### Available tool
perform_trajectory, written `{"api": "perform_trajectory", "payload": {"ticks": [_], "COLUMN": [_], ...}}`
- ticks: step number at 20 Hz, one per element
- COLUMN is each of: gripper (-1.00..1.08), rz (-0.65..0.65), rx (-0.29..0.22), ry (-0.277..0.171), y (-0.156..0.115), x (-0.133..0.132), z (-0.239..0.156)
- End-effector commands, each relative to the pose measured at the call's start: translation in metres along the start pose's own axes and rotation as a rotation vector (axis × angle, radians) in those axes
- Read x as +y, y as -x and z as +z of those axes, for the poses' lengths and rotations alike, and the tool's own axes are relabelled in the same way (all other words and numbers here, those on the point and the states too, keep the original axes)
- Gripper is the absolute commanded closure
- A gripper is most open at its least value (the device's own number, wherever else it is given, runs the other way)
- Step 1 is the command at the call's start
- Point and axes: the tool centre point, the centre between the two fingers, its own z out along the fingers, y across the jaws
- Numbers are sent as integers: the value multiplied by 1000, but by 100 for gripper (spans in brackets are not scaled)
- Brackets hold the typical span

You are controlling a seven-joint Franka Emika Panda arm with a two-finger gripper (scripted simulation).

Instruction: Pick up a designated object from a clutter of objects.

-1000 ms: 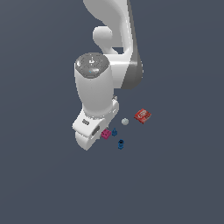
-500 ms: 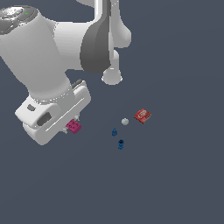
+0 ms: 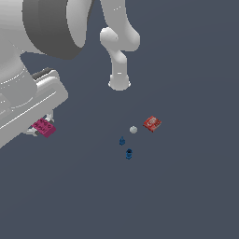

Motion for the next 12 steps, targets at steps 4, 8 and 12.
{"api": "perform_trajectory", "payload": {"ticks": [4, 8, 12], "gripper": [108, 108, 108], "rz": [-1, -1, -1], "rx": [0, -1, -1], "ry": [0, 0, 0], "y": [15, 22, 25], "x": [16, 23, 27], "z": [-17, -24, -27]}}
